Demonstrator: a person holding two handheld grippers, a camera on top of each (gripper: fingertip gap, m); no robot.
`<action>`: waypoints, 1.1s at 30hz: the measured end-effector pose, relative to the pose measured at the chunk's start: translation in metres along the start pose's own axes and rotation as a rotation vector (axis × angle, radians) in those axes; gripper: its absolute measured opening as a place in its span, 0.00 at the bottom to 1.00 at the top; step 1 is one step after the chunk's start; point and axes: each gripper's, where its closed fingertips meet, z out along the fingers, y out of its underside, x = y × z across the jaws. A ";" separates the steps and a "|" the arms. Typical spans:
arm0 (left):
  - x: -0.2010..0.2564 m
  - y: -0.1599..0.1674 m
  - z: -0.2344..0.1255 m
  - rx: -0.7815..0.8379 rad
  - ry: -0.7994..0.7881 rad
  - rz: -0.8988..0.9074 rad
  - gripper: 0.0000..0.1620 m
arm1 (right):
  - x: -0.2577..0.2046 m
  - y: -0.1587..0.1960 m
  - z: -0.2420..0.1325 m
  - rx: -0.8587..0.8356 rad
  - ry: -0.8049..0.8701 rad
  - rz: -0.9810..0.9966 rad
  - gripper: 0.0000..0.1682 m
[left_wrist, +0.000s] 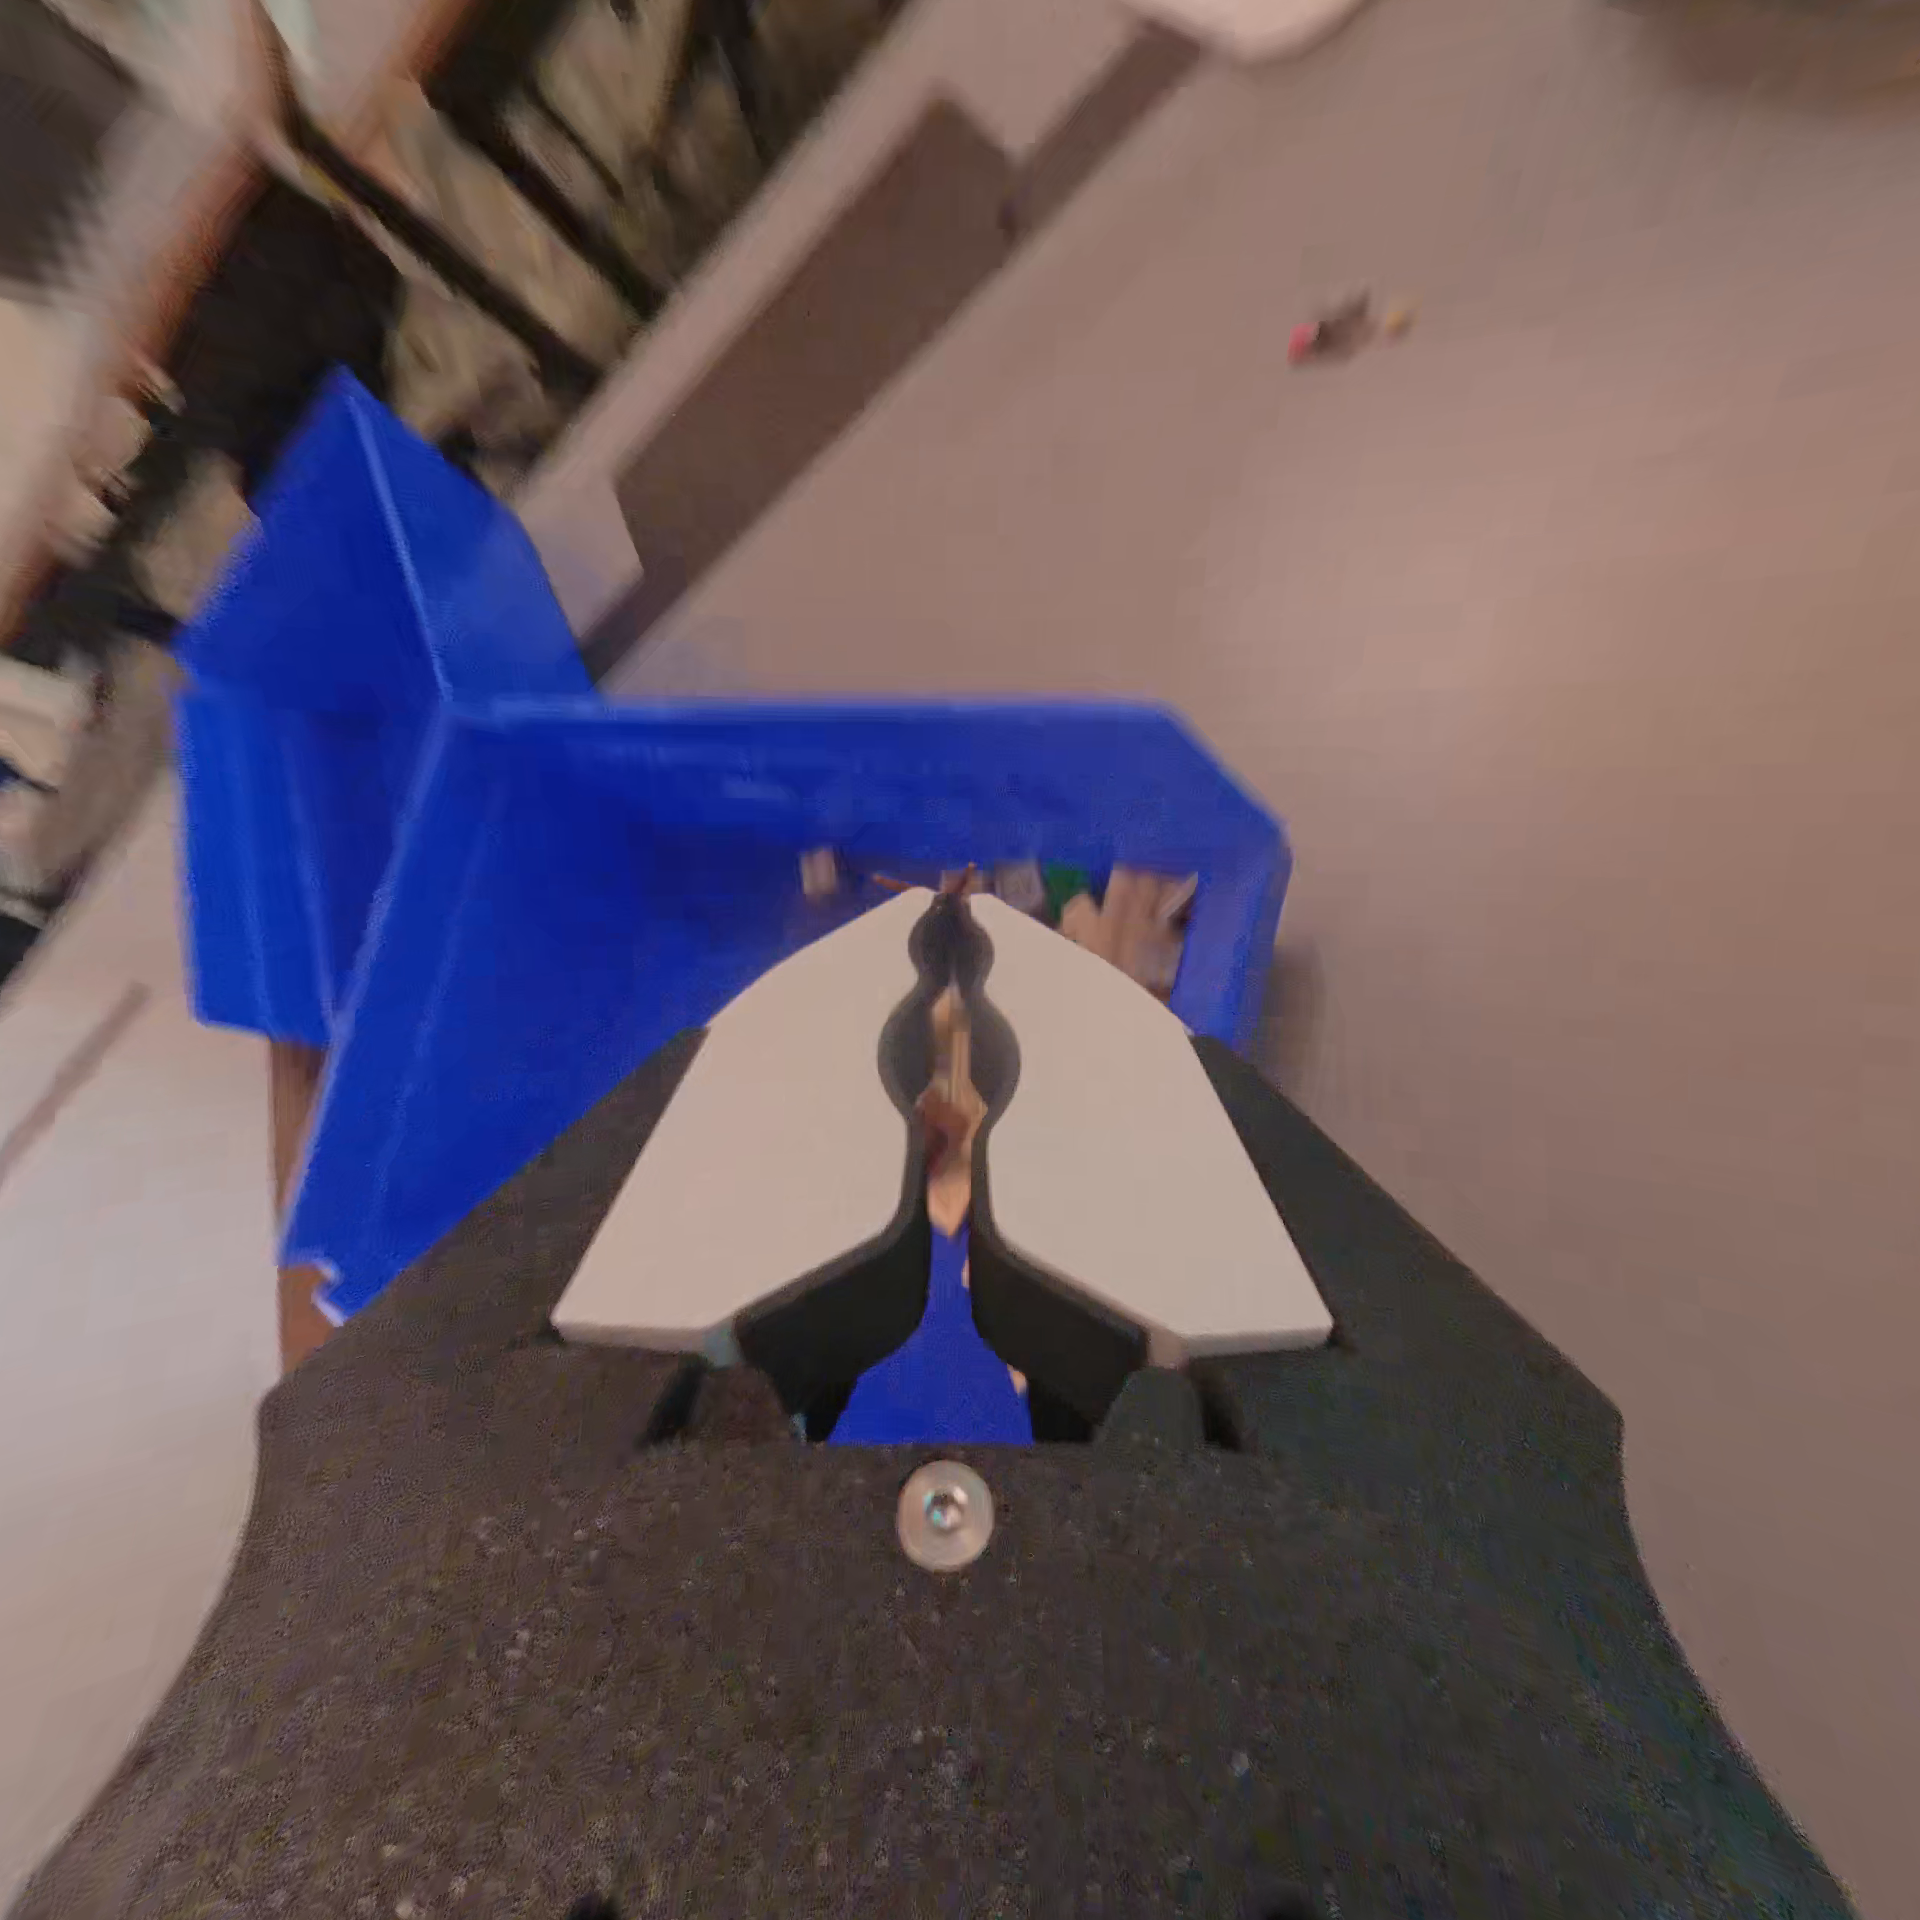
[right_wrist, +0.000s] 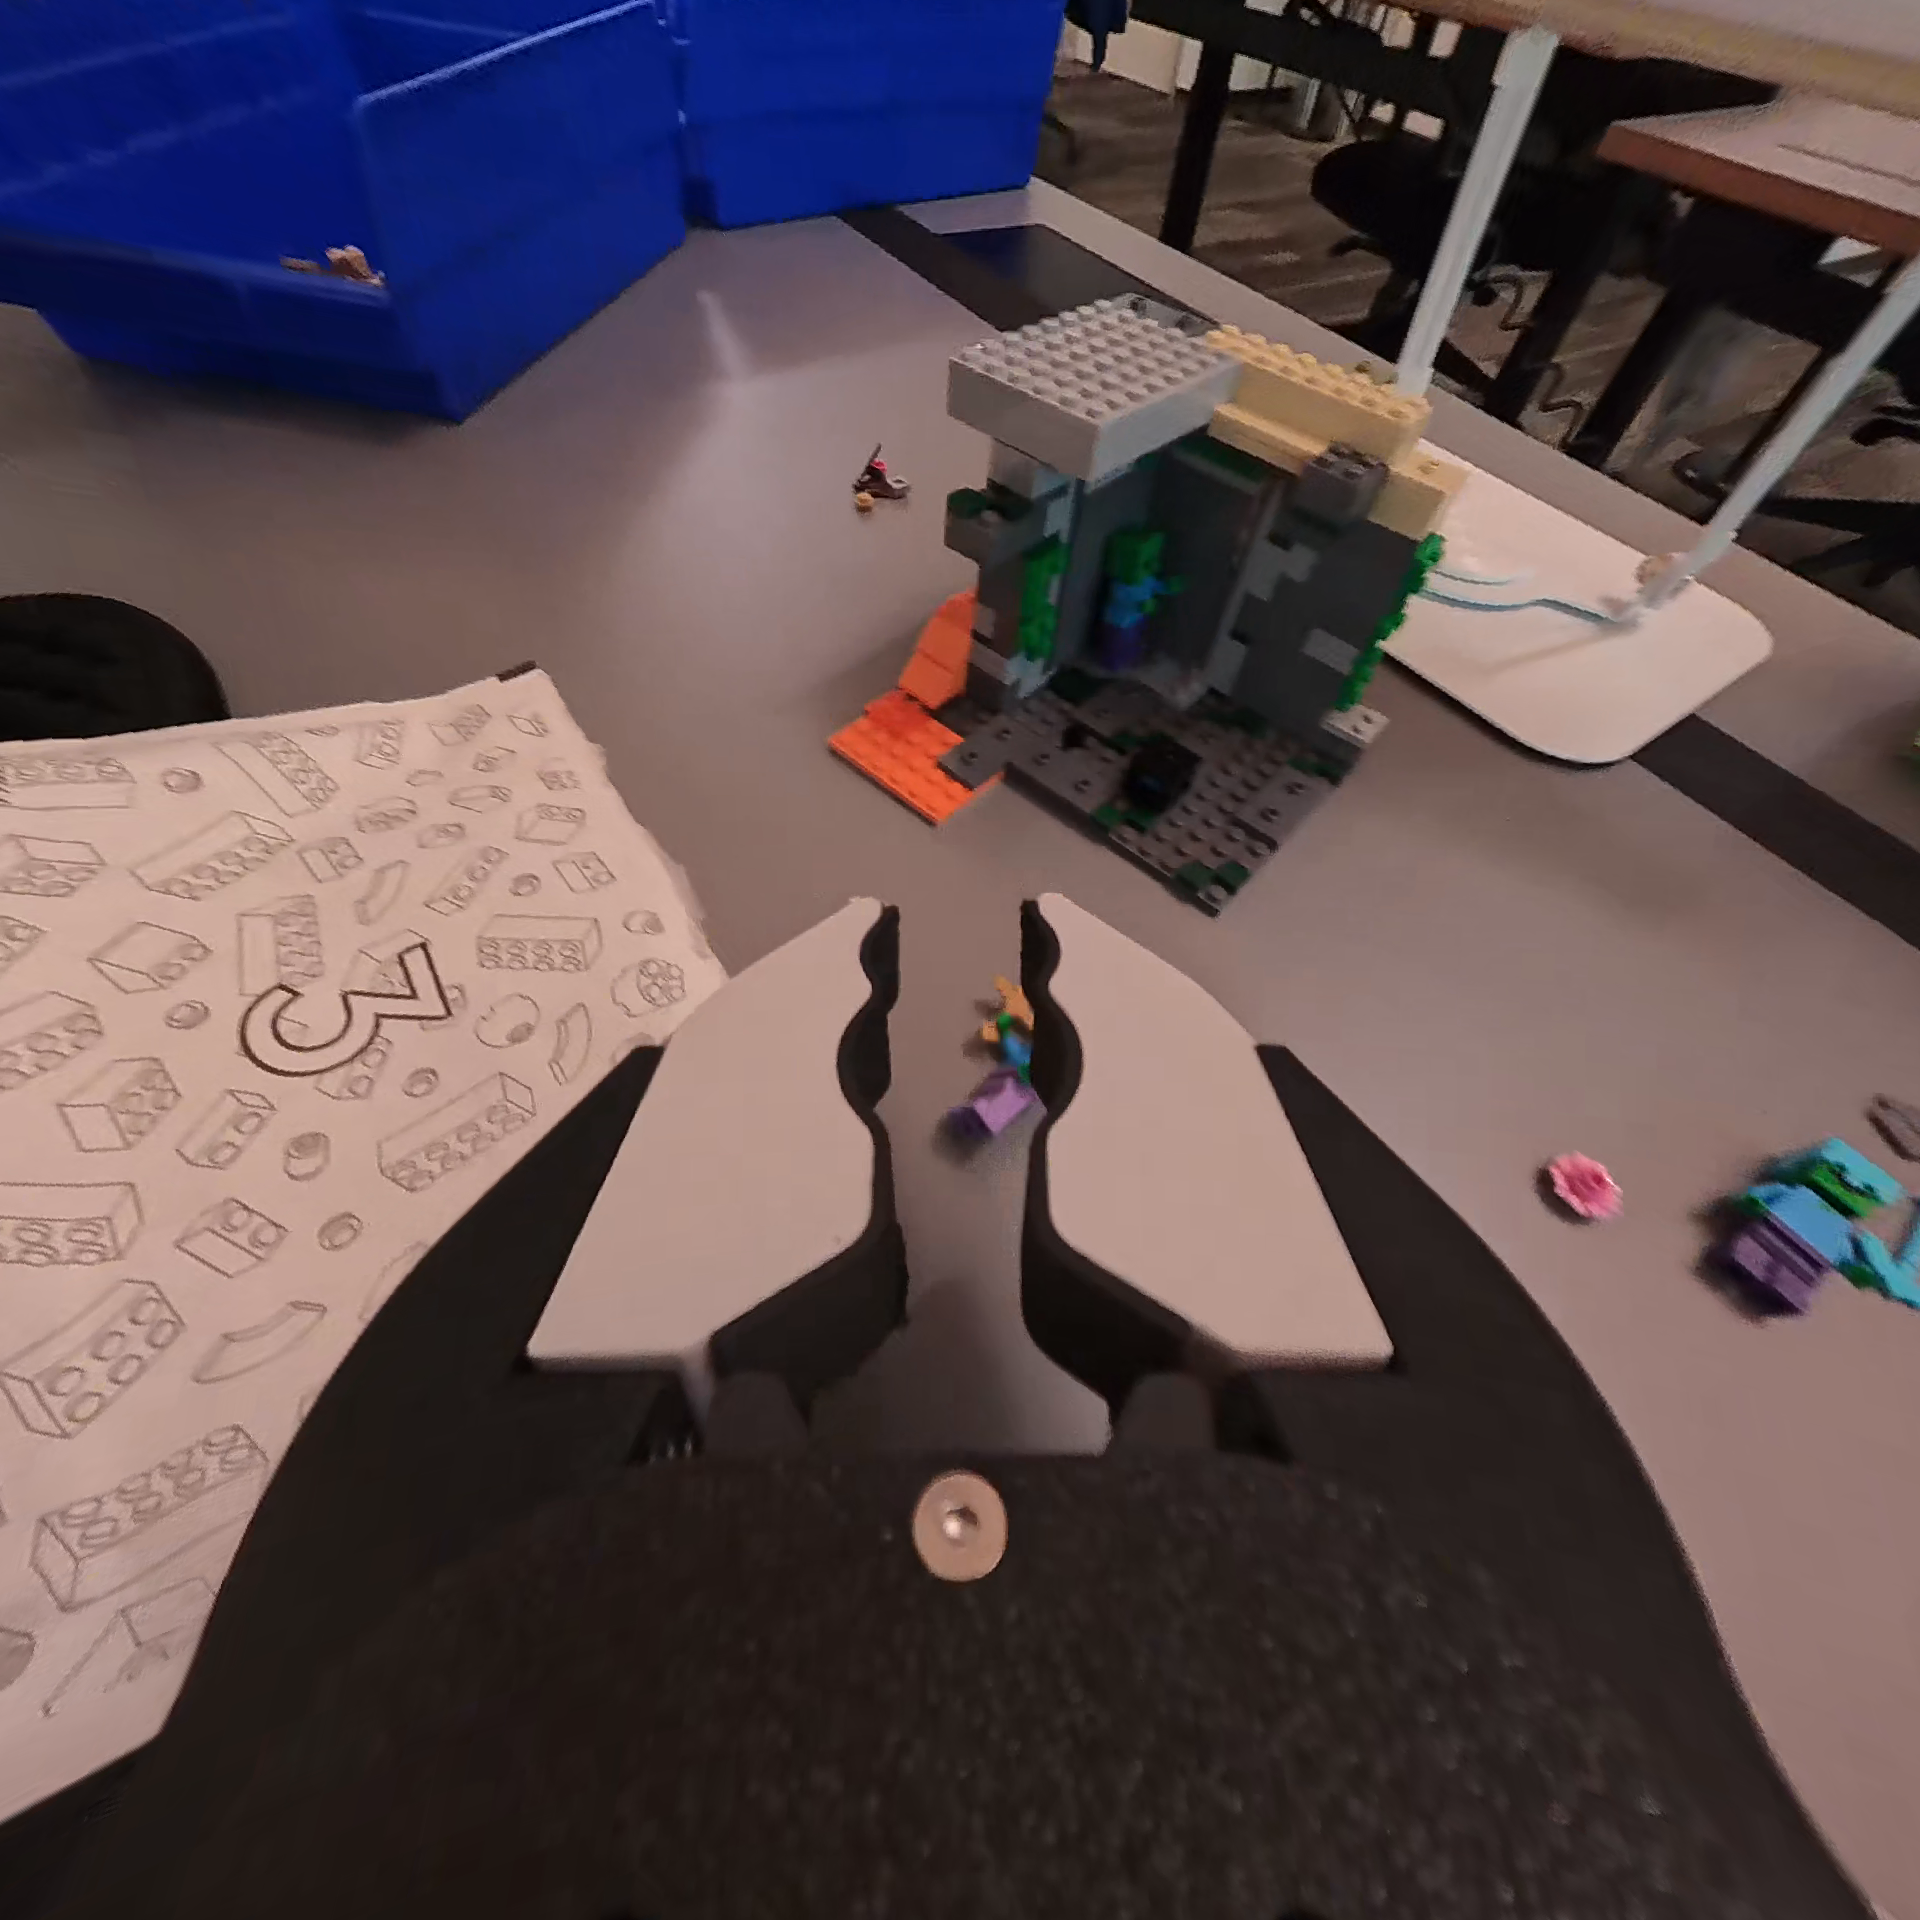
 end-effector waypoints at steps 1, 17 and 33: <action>-0.002 0.012 0.003 -0.063 0.032 -0.011 0.00 | 0.002 0.002 -0.002 0.000 0.008 -0.002 0.13; 0.002 0.046 0.030 -0.239 0.155 -0.057 0.26 | 0.011 0.006 -0.009 -0.006 0.049 -0.007 0.11; 0.024 -0.064 -0.009 0.387 0.072 0.207 0.28 | 0.009 0.011 -0.005 -0.026 0.050 -0.030 0.10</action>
